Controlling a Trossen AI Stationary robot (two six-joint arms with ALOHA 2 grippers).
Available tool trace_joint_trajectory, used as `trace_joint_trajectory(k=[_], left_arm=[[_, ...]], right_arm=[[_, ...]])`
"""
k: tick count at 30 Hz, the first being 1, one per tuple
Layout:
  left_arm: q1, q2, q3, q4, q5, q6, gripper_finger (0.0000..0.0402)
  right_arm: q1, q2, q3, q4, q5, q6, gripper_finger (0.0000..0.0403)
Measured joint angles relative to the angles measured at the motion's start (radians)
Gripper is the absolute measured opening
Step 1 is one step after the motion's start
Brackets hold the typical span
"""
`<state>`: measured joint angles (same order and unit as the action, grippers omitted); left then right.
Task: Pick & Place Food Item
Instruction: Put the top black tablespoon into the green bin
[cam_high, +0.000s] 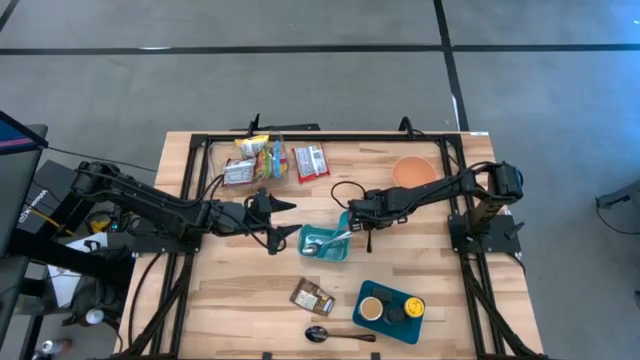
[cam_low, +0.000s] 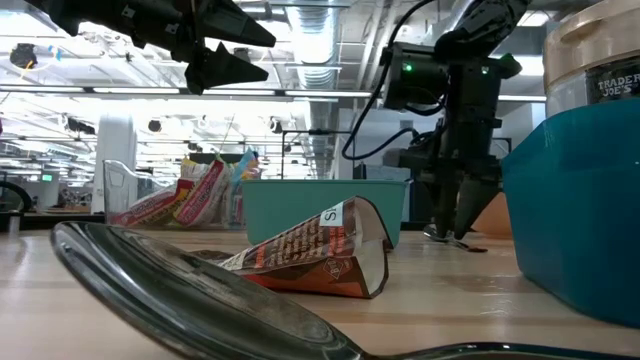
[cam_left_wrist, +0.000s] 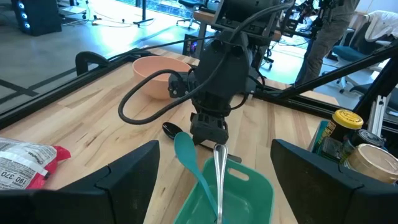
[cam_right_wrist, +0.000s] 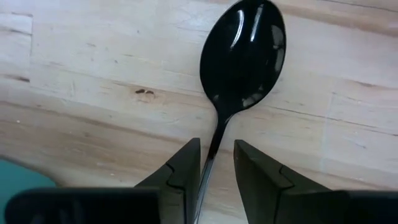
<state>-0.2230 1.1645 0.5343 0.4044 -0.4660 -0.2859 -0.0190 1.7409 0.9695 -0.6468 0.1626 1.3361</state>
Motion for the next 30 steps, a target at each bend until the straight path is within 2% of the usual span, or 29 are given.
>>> trace_joint_trajectory(k=[10,17,30], left_arm=[[0.000,0.000,0.000,0.000,0.000,-0.003,0.0301],[0.000,0.000,0.000,0.000,0.000,-0.003,0.0301],[0.000,0.000,0.000,0.000,0.000,-0.003,0.0301]], right_arm=[[0.013,0.003,0.000,-0.003,0.005,0.002,0.0091],[0.021,0.066,0.009,0.000,0.021,-0.019,0.0091],[0.009,0.041,0.020,-0.037,-0.008,-0.015,0.0091]])
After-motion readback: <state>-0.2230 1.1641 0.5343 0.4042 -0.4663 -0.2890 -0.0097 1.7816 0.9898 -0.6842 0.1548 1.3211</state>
